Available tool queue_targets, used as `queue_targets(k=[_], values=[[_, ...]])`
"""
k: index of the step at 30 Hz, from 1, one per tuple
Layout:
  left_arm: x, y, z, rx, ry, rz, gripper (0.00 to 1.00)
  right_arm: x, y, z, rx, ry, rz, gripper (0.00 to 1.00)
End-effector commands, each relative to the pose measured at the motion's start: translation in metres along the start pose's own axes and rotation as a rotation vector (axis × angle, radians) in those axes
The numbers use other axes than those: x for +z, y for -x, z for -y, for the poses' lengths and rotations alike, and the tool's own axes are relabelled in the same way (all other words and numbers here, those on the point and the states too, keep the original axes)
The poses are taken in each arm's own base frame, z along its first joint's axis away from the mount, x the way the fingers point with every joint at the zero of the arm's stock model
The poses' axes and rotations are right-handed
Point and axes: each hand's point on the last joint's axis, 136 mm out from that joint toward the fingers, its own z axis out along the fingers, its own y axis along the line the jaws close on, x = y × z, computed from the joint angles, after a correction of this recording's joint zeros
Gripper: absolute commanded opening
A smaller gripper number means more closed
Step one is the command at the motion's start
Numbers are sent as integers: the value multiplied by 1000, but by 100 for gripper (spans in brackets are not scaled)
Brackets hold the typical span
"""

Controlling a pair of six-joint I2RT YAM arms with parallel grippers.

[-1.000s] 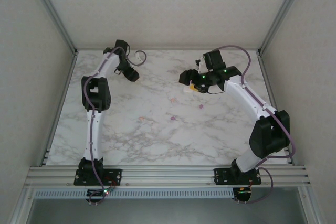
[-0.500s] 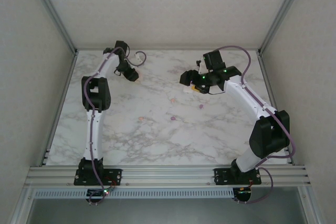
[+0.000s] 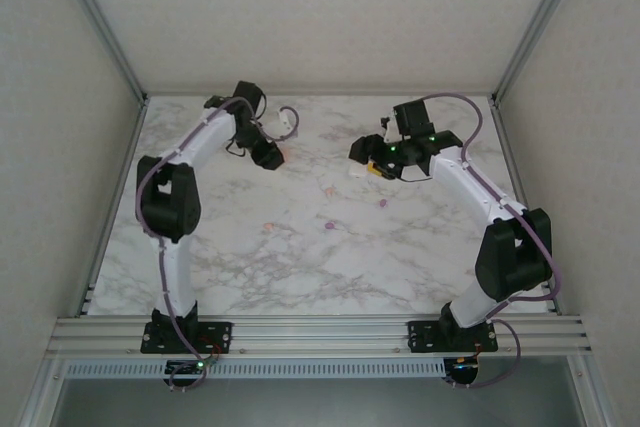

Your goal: Insert the wireless bluetooth earbuds into the charging case

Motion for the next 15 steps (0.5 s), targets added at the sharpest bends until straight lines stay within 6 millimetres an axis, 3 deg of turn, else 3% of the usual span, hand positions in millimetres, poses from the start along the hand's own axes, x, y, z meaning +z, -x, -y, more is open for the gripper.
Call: queue_targets(k=[1, 8, 15], values=[[-28, 36, 45, 54, -44, 135, 34, -5, 5, -16, 3, 125, 0, 57], [-73, 86, 119, 164, -113, 311, 34, -18, 1, -53, -42, 331, -47, 52], [-82, 95, 133, 194, -111, 320, 34, -39, 0, -81, -87, 451, -54, 53]])
